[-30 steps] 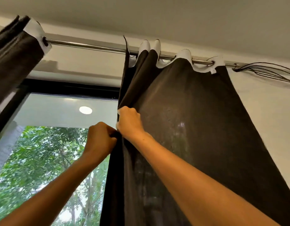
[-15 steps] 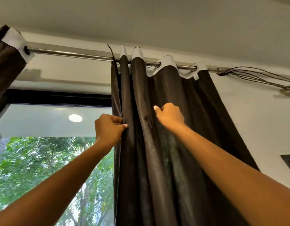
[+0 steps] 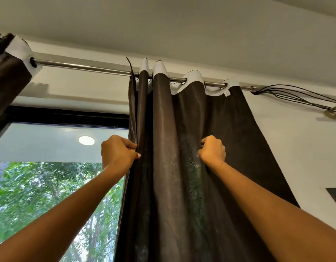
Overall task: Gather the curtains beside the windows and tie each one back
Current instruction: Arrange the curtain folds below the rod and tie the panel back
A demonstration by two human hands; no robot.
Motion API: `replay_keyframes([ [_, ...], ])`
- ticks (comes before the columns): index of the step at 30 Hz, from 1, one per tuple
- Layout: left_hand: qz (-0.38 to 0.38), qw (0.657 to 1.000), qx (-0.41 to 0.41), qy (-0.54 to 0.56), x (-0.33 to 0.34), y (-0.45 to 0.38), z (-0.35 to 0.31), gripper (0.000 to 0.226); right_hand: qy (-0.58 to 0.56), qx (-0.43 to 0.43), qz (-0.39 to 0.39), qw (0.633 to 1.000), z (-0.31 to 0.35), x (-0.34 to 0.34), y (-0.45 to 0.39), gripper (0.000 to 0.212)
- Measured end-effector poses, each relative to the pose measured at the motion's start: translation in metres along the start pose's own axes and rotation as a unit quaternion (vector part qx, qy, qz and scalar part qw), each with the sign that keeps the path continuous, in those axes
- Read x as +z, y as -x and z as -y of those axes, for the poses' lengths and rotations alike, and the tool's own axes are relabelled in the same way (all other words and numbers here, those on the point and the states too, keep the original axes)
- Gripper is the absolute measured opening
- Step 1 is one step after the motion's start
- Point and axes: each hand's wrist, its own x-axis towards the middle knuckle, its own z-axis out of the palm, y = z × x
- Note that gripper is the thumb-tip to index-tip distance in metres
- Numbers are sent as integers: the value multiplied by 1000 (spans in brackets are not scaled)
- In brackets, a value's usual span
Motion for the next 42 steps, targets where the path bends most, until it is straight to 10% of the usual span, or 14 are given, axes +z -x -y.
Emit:
replay_keyframes([
  [12, -8, 1000, -10, 1, -51, -17, 34, 19, -79, -264, 136, 952, 164, 38, 56, 12],
  [22, 59, 985, -68, 146, -33, -17, 17, 31, 1, -89, 17, 996, 89, 12, -17, 42],
  [27, 29, 981, -76, 175, -15, -23, 10, 23, -153, -34, 61, 986, 60, 13, -33, 61],
  [42, -7, 989, -61, 134, -25, -36, 22, 23, -155, -180, 81, 968, 144, 45, 9, 14],
])
